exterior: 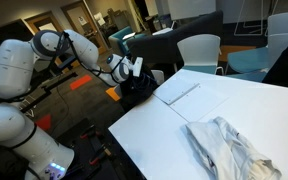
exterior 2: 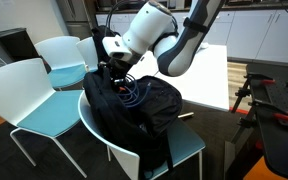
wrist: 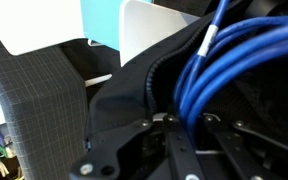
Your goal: Put the bottle and cable in the bag
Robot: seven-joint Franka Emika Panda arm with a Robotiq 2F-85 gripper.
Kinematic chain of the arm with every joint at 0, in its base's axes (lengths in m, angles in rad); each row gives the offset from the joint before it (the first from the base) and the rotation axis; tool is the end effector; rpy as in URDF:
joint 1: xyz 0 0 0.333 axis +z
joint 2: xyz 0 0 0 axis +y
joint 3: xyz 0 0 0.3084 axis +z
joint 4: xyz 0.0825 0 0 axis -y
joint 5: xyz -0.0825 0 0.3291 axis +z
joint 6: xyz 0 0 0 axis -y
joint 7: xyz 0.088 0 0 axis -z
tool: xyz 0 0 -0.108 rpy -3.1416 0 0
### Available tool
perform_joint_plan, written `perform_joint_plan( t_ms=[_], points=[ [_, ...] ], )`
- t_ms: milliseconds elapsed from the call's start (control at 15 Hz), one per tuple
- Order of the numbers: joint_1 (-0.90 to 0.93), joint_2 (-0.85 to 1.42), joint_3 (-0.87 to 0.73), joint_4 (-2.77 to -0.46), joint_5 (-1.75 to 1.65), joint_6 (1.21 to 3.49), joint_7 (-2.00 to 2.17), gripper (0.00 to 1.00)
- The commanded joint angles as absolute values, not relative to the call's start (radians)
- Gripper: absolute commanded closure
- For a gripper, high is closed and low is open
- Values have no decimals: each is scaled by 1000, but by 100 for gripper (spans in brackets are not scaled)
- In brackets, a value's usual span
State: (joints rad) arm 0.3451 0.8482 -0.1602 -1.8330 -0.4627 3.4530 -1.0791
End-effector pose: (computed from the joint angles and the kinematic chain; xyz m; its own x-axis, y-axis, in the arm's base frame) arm 0.6078 0.1847 0.1942 -0.2917 0.9564 0.0137 0.7085 0.2064 0.6749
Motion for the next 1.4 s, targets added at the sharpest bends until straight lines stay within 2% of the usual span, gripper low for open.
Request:
perform_joint_plan(
  t_ms=[0, 467, 1000, 1333],
  points=[
    [374, 882, -178, -1786, -465, 3451, -1089, 53],
    [351, 751, -148, -1942, -482, 3451, -1061, 2],
    [217, 493, -21, -2179, -482, 3312, -961, 0],
    [55, 377, 70, -2244, -442, 3159, -930, 0]
  ],
)
